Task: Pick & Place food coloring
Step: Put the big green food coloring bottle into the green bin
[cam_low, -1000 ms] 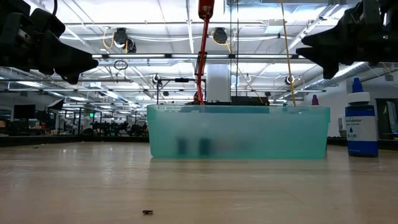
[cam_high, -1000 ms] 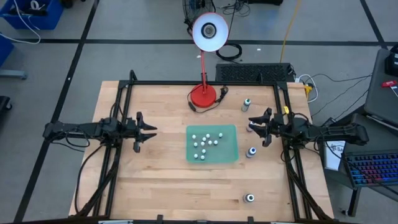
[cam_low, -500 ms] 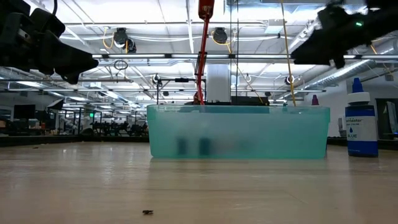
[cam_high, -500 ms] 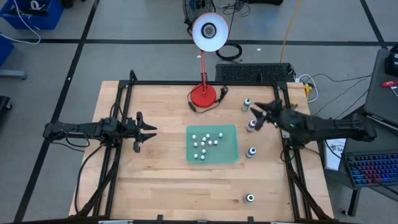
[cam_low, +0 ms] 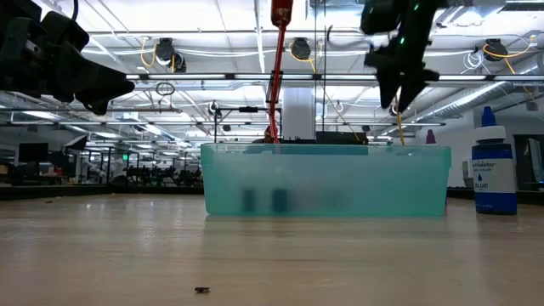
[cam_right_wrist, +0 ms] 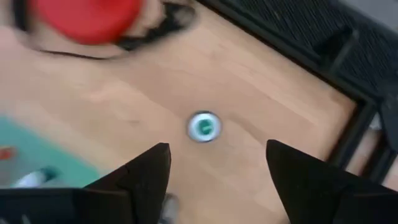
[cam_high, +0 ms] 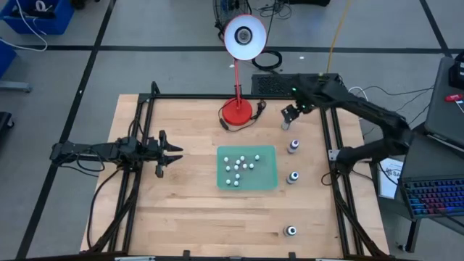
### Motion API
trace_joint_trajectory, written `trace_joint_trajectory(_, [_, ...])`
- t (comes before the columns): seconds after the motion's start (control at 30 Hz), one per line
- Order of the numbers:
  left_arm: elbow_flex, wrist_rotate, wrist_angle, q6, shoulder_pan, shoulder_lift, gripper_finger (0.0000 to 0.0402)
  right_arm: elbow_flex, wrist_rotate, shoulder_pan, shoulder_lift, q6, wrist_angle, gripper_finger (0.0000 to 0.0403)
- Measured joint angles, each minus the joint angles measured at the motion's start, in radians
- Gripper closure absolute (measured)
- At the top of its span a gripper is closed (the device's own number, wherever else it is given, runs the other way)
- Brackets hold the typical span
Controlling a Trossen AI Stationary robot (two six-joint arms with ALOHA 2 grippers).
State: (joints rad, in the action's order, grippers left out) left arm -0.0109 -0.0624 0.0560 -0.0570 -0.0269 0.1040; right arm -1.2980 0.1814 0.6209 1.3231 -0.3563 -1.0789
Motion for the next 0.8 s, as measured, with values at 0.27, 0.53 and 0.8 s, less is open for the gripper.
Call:
trace_joint_trajectory(0.27, [0.0,0.0,0.0,0.0,0.0,0.0,0.0275,0.001,-0.002,0.04,0.201,0.013,0.021,0.015])
trace_joint_trajectory(0.53, [0.0,0.001,0.0,0.0,0.0,0.0,0.0275,0.001,-0.029,0.032,0.335,0.028,0.071,0.0151])
trace_joint_trajectory(0.8, [0.0,0.001,0.0,0.0,0.0,0.0,0.0275,0.001,-0.029,0.032,0.421,0.032,0.055,0.0151])
